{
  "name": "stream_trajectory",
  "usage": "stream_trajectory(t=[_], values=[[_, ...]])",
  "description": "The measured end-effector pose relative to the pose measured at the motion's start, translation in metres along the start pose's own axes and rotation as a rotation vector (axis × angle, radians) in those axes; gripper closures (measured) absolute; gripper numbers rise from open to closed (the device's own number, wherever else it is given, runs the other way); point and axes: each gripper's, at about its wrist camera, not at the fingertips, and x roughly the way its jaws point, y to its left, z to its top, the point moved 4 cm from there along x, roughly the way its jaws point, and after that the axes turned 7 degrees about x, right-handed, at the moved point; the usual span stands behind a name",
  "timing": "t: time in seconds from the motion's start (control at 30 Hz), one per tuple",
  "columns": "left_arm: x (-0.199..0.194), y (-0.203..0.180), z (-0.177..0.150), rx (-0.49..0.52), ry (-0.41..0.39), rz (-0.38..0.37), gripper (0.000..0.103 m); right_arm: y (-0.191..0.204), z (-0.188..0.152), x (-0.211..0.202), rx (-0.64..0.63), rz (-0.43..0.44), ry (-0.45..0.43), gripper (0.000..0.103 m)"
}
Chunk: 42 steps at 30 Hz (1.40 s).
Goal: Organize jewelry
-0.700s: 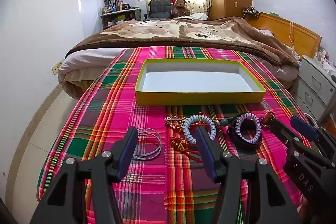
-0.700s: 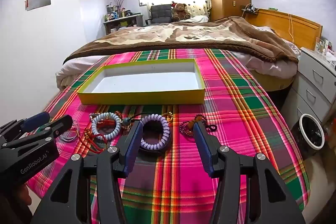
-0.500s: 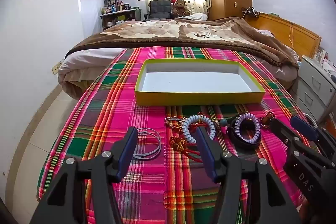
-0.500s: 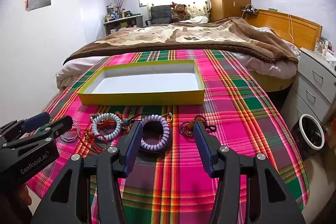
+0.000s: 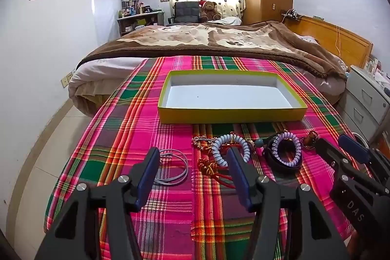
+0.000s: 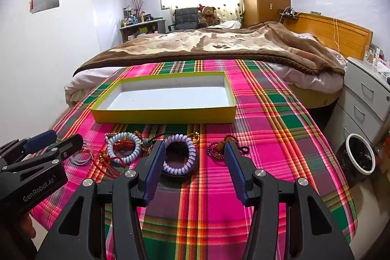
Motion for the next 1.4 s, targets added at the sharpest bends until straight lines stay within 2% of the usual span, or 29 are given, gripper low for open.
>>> stream_trajectory(t=[1.4], values=[[-0.0035, 0.0046, -0.0025, -0.004, 0.002, 0.004, 0.044, -0.0004, 0.0006, -0.0079, 0.001, 0.004, -0.019, 0.052]])
